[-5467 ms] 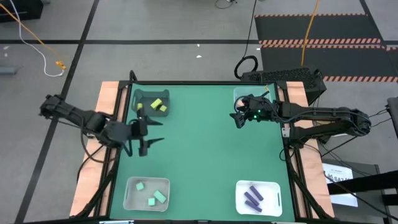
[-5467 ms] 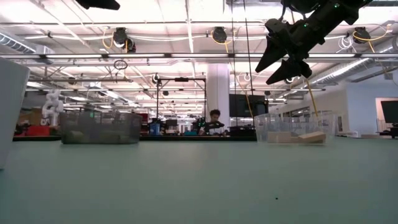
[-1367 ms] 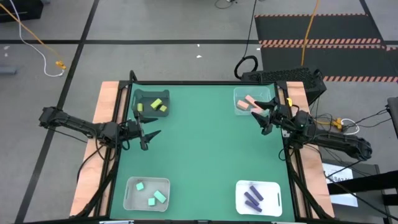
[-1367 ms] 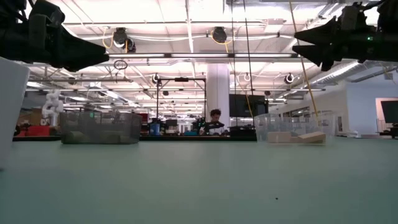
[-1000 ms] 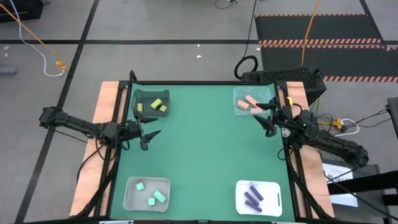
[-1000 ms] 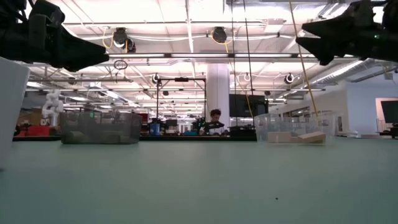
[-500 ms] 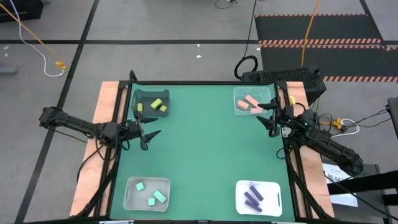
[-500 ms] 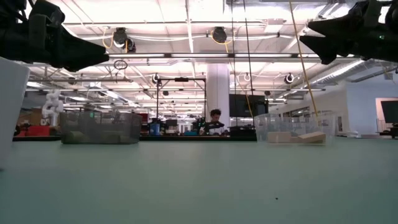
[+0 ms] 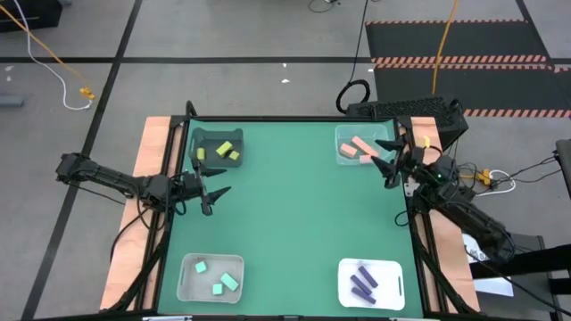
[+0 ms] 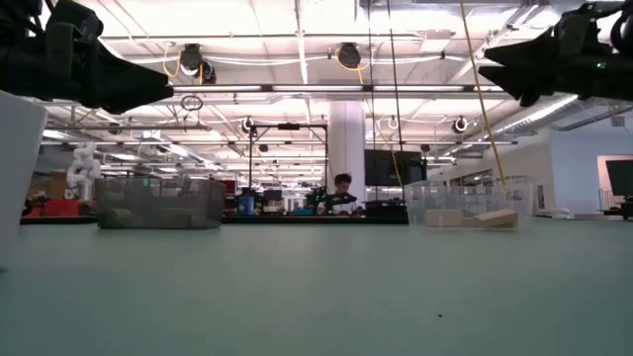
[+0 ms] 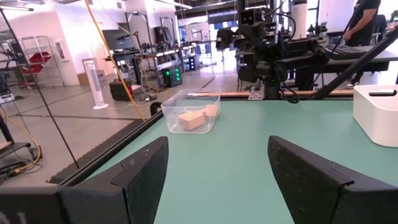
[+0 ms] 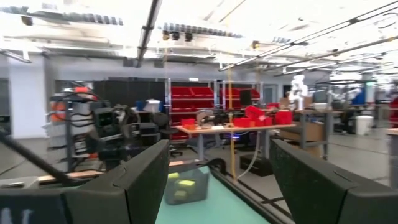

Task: Sort & place blocks by color
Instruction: Return to Home Position

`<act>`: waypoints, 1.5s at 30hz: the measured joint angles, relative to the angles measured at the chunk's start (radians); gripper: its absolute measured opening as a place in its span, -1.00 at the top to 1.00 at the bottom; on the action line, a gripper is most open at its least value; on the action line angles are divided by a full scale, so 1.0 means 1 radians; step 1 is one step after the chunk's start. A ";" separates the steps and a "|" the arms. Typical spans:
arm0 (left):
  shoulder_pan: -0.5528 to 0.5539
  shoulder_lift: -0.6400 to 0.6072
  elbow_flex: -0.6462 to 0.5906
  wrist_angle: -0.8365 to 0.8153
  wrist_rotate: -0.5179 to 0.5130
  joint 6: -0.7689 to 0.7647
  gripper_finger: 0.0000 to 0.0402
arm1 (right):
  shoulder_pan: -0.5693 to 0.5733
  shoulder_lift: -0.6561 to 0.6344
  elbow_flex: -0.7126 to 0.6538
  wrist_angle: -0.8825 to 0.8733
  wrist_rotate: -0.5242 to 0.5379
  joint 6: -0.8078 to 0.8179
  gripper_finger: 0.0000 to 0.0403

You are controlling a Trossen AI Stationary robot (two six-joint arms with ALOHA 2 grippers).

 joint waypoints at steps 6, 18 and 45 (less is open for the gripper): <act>0.000 0.000 0.000 0.000 0.000 0.000 -0.36 | -0.052 0.002 0.000 0.000 0.002 0.000 -0.34; 0.000 0.000 0.000 0.000 0.000 0.000 -0.36 | -0.052 0.002 -0.001 0.000 0.002 0.000 -0.34; 0.000 0.000 0.000 0.000 0.000 0.000 -0.36 | -0.052 0.002 -0.001 0.000 0.002 0.000 -0.34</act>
